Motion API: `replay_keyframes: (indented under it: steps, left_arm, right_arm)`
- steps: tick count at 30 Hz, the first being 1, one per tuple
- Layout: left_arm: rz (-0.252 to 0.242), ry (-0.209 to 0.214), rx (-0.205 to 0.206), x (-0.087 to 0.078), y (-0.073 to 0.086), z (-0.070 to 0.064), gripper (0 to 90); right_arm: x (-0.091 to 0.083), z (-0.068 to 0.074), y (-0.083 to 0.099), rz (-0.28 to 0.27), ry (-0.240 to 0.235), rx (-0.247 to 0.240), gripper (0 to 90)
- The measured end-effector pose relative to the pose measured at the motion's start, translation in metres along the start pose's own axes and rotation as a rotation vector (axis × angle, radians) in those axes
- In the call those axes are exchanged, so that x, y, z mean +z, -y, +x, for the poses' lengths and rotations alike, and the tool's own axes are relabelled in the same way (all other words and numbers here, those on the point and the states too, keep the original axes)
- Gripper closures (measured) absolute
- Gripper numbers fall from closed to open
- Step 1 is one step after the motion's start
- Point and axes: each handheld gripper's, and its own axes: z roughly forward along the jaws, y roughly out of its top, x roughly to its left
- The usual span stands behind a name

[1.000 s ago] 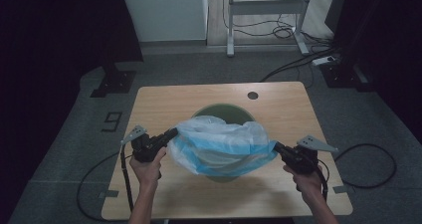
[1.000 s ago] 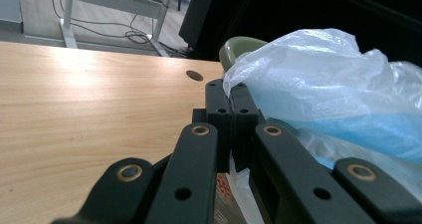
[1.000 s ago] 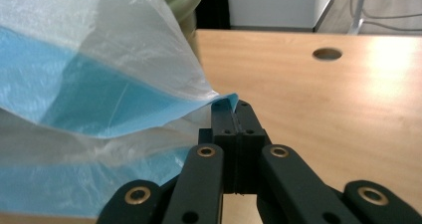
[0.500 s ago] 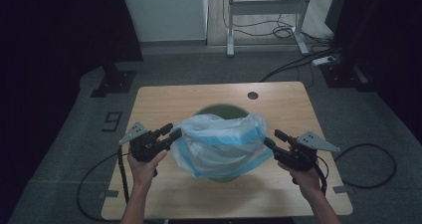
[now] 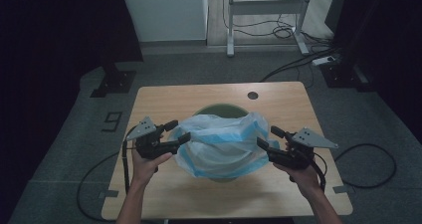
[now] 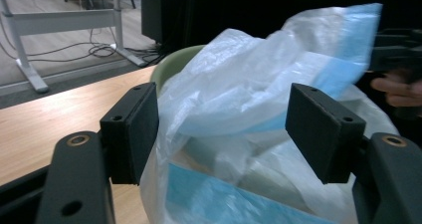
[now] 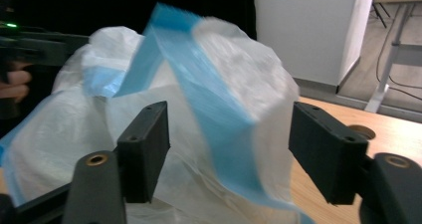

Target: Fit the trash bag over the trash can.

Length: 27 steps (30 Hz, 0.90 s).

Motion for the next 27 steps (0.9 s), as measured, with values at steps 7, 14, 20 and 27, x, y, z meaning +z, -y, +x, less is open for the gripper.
replay_keyframes:
  steps: [7,14,20,27]
  left_arm:
    - [0.077,-0.022,0.017,0.013,-0.003,0.010,60.1]
    - [0.082,-0.036,-0.010,0.016,-0.006,0.015,87.2]
    - [0.028,-0.066,-0.017,0.013,-0.011,0.019,89.5]
    - [-0.047,-0.120,-0.069,0.013,-0.014,0.029,89.5]
  right_arm:
    - [0.011,-0.005,-0.004,0.022,0.023,-0.038,65.2]
    - [0.021,-0.016,-0.011,0.011,0.049,-0.031,87.1]
    - [0.025,-0.024,-0.026,-0.014,0.069,-0.039,87.7]
    - [0.045,-0.042,-0.037,-0.017,0.088,-0.027,87.8]
